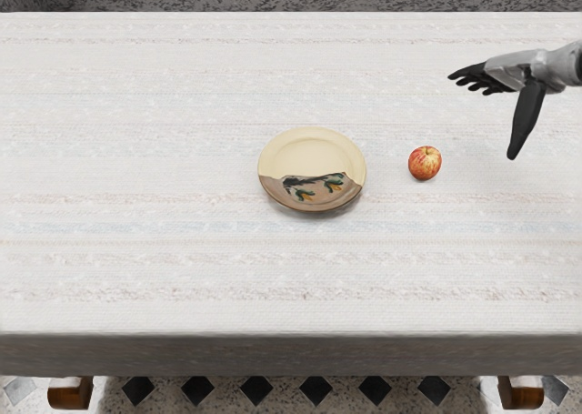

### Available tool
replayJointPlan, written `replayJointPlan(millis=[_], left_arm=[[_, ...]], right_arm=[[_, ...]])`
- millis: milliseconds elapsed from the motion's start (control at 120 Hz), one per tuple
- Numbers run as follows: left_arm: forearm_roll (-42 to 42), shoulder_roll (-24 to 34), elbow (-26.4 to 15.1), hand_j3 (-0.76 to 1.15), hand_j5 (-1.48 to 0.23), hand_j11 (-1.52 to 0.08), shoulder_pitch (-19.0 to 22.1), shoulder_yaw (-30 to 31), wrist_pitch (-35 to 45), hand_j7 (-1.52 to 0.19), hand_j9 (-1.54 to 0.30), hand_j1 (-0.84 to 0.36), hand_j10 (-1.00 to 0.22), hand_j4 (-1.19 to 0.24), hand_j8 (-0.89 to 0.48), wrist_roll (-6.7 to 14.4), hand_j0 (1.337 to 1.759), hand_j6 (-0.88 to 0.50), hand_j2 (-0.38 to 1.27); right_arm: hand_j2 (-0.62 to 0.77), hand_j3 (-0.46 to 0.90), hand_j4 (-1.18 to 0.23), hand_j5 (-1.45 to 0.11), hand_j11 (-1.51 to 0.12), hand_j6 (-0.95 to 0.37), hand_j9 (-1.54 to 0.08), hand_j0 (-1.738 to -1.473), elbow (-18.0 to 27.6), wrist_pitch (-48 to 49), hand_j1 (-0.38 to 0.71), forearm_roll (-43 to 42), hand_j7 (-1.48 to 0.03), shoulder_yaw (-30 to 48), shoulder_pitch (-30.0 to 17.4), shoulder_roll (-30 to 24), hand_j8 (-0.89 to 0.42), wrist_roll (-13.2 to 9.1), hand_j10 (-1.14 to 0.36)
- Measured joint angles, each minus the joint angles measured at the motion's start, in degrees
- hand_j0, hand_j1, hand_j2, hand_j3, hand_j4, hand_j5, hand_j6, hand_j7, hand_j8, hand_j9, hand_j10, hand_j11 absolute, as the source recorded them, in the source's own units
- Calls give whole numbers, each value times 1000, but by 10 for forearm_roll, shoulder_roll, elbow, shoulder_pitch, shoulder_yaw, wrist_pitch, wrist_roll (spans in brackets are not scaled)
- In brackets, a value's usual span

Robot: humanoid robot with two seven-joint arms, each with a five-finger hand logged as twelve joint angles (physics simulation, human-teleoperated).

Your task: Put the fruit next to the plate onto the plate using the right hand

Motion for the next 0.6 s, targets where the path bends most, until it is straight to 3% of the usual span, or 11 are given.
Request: replayJointPlan(millis=[117,283,317,358,508,600], left_arm=[[0,0,0,0,0,0,0,0,0,0,0,349,0,0,0,0,1658,0,0],[0,0,0,0,0,0,0,0,0,0,0,349,0,0,0,0,1658,0,0],[0,0,0,0,0,0,0,0,0,0,0,349,0,0,0,0,1658,0,0],[0,0,0,0,0,0,0,0,0,0,0,349,0,0,0,0,1658,0,0],[0,0,0,0,0,0,0,0,0,0,0,349,0,0,0,0,1658,0,0],[0,0,0,0,0,0,0,0,0,0,0,349,0,0,0,0,1658,0,0]], right_arm=[[-2,0,-18,-20,-20,-19,-20,-1658,3,0,-332,2,-20,5,3,7,-18,-2,-17],[-3,0,-18,-20,-20,-20,-20,-1658,7,0,-331,3,-20,8,11,21,-19,-60,-17],[-3,0,-19,-21,-21,-20,-21,-1658,10,0,-331,4,-21,18,12,23,-19,-83,-18],[-3,0,-20,-22,-21,-21,-22,-1658,32,0,-330,4,-21,51,12,20,-20,-129,-18],[-3,0,-21,-23,-23,-22,-23,-1658,172,0,-329,6,-22,135,14,-2,-21,-295,-20],[-3,0,-21,-23,-23,-22,-23,-1658,231,0,-328,3,-23,193,12,-10,-21,-350,-20]])
